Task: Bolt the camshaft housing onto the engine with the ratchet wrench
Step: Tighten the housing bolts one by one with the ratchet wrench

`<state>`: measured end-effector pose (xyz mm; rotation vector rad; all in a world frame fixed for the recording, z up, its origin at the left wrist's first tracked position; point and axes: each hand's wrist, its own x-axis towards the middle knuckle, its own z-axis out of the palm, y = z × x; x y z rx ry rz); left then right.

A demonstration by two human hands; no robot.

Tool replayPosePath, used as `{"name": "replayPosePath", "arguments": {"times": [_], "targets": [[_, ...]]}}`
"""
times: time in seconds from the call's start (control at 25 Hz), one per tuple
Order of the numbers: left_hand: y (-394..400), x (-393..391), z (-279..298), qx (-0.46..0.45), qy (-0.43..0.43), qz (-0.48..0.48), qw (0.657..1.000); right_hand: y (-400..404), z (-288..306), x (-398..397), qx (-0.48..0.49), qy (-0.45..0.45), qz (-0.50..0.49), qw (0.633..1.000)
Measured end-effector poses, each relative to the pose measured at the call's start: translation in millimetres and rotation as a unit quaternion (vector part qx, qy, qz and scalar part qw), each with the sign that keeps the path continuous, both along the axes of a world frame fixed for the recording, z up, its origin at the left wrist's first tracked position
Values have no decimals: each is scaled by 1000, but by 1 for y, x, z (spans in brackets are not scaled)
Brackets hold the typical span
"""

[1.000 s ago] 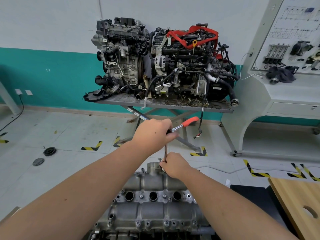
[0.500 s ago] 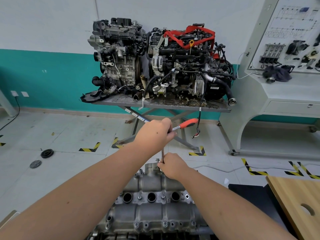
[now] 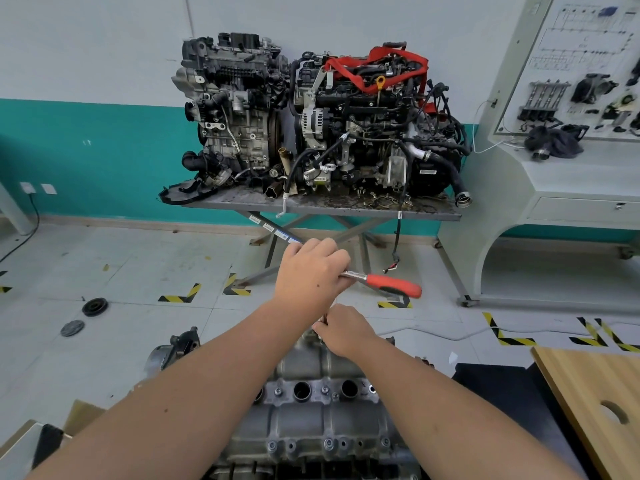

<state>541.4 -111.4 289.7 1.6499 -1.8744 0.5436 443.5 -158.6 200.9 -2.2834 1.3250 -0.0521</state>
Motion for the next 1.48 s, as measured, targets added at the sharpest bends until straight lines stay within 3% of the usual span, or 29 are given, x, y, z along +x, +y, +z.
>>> {"name": "replayPosePath", "arguments": {"times": [0.12, 0.2, 0.28, 0.4, 0.48, 0.56, 0.6, 0.64, 0.72, 0.76, 0.84, 0.96, 1.04, 1.08, 1.12, 1.24, 1.44, 1.48], "targets": [[3, 4, -11, 51, 126, -19, 991, 0, -3, -1, 3, -16, -1, 1000], [9, 5, -20, 77, 275, -49, 957, 0, -2, -3, 17, -22, 13, 1000], [11, -1, -26, 77, 454, -79, 884, -2, 3, -8, 37, -7, 27, 999], [1, -8, -21, 116, 704, -75, 697, -6, 27, -18, 43, -141, -55, 987], [-3, -6, -21, 148, 764, -97, 621, -8, 56, -20, 31, -323, -149, 934], [-6, -3, -22, 166, 795, -89, 576, -10, 90, -14, 83, -443, -173, 876], [-6, -2, -23, 173, 798, -73, 573, -11, 102, -10, 130, -449, -160, 869], [-8, -1, -25, 185, 789, -54, 584, -11, 111, -5, 160, -410, -141, 887], [-7, -3, -29, 223, 746, -12, 628, -8, 117, 2, 222, -315, -124, 914], [-7, -4, -32, 237, 721, 1, 652, -6, 116, 5, 263, -313, -137, 902], [-3, -6, -39, 247, 648, 11, 720, -4, 111, 7, 339, -394, -191, 833], [10, 1, -55, 250, 483, 9, 839, -1, 98, 10, 373, -584, -242, 679], [18, 10, -73, 320, 335, 6, 886, 5, 91, 13, 352, -685, -247, 588], [19, 14, -84, 354, 258, 6, 899, 8, 87, 14, 337, -706, -249, 571], [19, 16, -92, 380, 220, 10, 899, 10, 84, 16, 330, -715, -243, 566], [12, 17, -99, 397, 273, -9, 876, 18, 81, 17, 318, -733, -203, 566], [3, 19, -101, 417, 279, 10, 865, 24, 74, 10, 309, -726, -151, 596], [3, 19, -102, 419, 272, 20, 866, 29, 73, 11, 297, -712, -149, 618]]}}
